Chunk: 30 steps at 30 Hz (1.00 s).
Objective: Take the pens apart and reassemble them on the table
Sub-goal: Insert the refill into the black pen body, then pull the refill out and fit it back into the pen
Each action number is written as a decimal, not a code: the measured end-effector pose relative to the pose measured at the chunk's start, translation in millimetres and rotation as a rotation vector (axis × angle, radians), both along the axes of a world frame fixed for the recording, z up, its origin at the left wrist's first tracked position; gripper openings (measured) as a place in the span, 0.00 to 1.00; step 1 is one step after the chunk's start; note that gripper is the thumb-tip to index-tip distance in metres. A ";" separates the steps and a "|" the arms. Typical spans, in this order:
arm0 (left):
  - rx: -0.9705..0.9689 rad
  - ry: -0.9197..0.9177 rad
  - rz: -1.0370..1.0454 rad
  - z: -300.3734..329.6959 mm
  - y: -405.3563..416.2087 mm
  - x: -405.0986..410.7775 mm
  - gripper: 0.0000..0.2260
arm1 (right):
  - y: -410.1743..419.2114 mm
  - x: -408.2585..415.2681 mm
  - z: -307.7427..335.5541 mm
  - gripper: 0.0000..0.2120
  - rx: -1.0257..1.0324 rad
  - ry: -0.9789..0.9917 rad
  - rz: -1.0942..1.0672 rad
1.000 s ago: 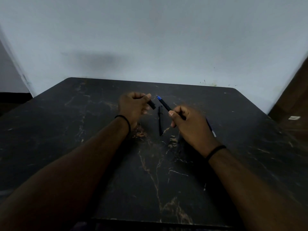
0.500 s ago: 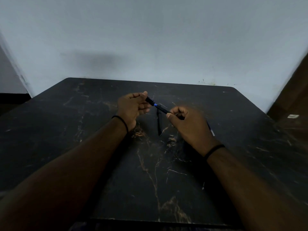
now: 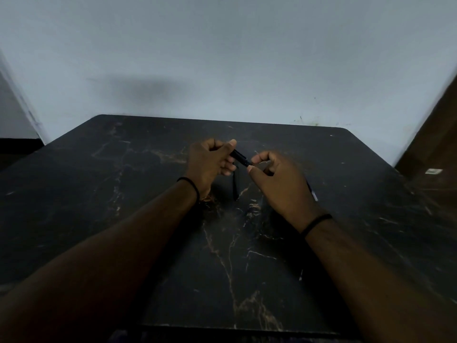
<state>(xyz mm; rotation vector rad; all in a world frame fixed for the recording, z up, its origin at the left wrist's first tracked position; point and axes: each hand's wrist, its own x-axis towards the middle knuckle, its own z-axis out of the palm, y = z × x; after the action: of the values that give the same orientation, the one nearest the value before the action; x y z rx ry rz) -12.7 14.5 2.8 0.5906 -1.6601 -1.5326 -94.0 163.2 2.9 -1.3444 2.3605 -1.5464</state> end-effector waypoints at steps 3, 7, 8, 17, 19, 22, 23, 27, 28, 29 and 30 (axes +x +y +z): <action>-0.041 -0.010 0.010 -0.3 0.8 -0.2 0.15 | -0.4 4.2 -0.6 0.05 -0.039 -0.016 0.004; -0.063 -0.002 -0.014 -0.7 0.5 -4.8 0.13 | 0.2 4.6 -2.2 0.06 -0.104 -0.020 -0.044; -0.060 0.001 -0.030 -1.3 0.1 -6.0 0.12 | 0.5 5.1 -2.7 0.06 -0.112 -0.011 -0.057; -0.080 0.055 -0.097 4.7 -5.3 1.7 0.12 | 2.3 6.2 0.8 0.02 0.000 0.033 -0.008; -0.057 0.040 -0.082 4.3 -7.5 2.6 0.13 | 1.1 4.7 1.6 0.06 0.031 0.046 -0.002; -0.198 -0.147 0.077 -0.4 -13.1 1.9 0.15 | -1.8 -2.6 1.1 0.09 0.020 0.042 -0.086; -0.366 -0.270 0.145 -2.3 -15.5 1.6 0.17 | -1.9 -5.0 1.1 0.09 0.003 0.029 -0.123; -0.799 -0.605 0.222 -6.9 -13.3 -4.1 0.25 | -0.1 -9.5 1.9 0.06 -0.089 -0.055 -0.175; -0.830 -0.664 0.219 -8.6 -12.8 -7.9 0.26 | 0.0 -9.7 1.7 0.06 -0.099 -0.062 -0.183; -0.873 -0.730 0.216 -9.4 -11.4 -11.4 0.26 | -0.5 -10.0 1.1 0.05 -0.100 -0.058 -0.191; -0.912 -0.799 0.209 -9.5 -10.5 -14.7 0.25 | -0.8 -10.2 0.6 0.05 -0.094 -0.046 -0.197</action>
<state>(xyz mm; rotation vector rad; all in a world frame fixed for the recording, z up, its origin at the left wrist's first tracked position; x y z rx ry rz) -27.4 4.0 -6.7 0.8577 -2.5165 -0.2404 -104.2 162.4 3.4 -1.1057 2.4865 -1.7376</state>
